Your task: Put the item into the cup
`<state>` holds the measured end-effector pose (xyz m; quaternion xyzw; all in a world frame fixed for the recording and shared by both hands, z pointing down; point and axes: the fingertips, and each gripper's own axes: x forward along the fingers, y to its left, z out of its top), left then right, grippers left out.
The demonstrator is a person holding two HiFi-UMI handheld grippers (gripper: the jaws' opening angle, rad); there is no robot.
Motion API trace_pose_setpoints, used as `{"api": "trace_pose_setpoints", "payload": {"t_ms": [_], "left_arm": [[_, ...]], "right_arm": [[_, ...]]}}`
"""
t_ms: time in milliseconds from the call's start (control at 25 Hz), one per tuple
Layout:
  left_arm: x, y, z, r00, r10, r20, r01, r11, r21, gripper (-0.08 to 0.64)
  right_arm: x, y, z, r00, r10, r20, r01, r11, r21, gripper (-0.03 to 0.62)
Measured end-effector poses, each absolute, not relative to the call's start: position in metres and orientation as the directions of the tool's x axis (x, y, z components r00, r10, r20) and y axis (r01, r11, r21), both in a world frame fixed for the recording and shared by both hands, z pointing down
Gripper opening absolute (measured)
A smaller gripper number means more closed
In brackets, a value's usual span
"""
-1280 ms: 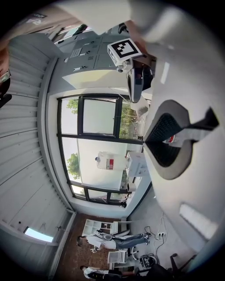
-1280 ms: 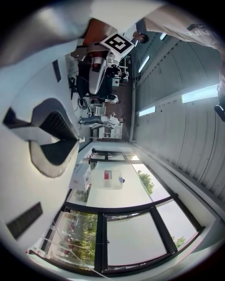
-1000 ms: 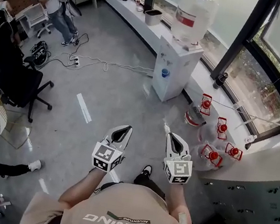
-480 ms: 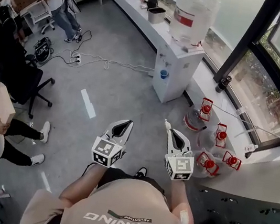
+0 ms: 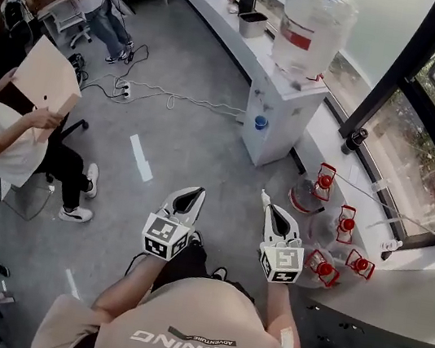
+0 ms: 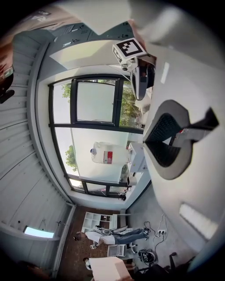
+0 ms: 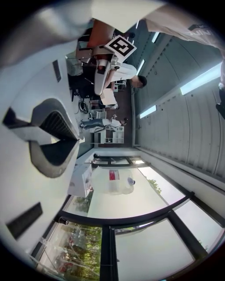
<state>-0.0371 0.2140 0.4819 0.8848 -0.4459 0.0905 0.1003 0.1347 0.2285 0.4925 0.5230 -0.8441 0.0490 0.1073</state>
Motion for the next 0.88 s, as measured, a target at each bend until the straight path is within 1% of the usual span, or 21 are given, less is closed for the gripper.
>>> {"api": "trace_pose_setpoints", "payload": {"t_ms": [160, 520, 760, 880], "left_arm": [[-0.045, 0.178, 0.485, 0.592, -0.768, 0.246, -0.804, -0.585, 0.106, 0.008], [-0.063, 0.094, 0.464, 0.662, -0.714, 0.231, -0.745, -0.662, 0.089, 0.008], [-0.082, 0.05, 0.468, 0.698, -0.68, 0.223, -0.708, -0.701, 0.079, 0.008], [-0.091, 0.033, 0.482, 0.705, -0.664, 0.25, -0.701, -0.707, 0.098, 0.008]], "right_arm": [[0.133, 0.2, 0.495, -0.406, -0.881, 0.245, -0.906, 0.423, 0.019, 0.011], [0.108, 0.127, 0.469, -0.346, -0.913, 0.218, -0.931, 0.362, 0.039, 0.011], [0.084, 0.093, 0.483, -0.3, -0.925, 0.231, -0.948, 0.316, 0.034, 0.011], [0.076, 0.079, 0.491, -0.279, -0.929, 0.242, -0.957, 0.289, 0.01, 0.011]]}}
